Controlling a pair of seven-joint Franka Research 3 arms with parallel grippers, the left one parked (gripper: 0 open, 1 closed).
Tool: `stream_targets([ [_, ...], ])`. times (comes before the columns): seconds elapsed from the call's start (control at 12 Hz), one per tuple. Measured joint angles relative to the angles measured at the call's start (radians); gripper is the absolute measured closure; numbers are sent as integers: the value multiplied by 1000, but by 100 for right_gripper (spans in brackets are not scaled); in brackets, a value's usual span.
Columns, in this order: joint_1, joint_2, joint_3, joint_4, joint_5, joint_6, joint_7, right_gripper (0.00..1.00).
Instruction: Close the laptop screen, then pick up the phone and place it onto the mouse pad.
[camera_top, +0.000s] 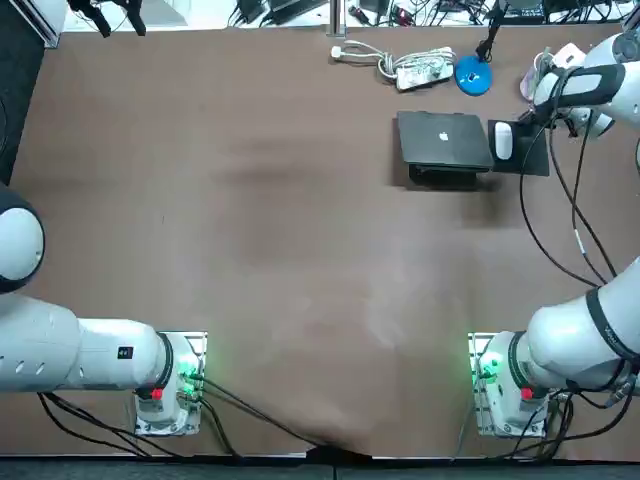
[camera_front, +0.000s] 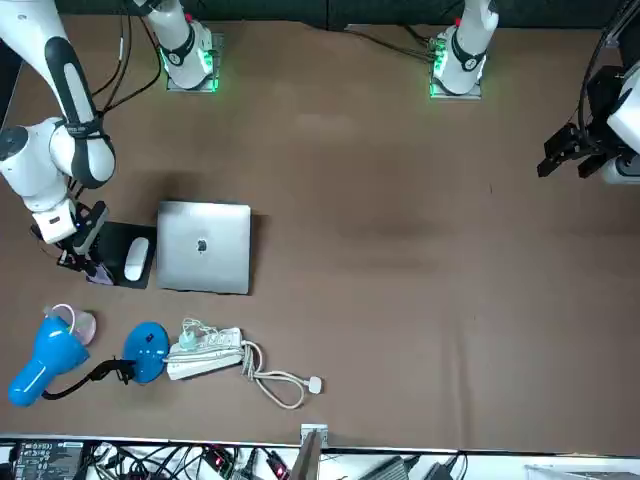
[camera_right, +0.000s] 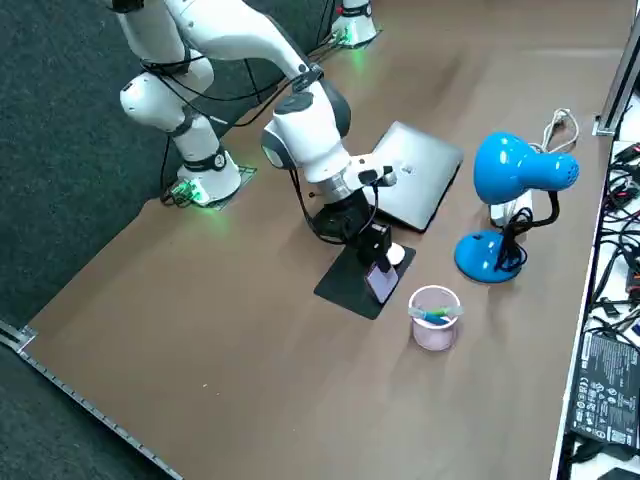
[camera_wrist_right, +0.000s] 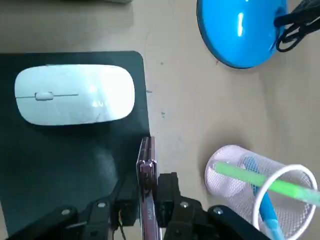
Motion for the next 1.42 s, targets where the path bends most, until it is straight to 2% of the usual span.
stream_targets([
  [1.08, -3, 11, 4, -10, 7, 6, 3, 78],
  [1.17, -3, 11, 4, -21, 7, 3, 2, 62],
  [1.42, -3, 8, 4, -28, 8, -37, 2, 28],
])
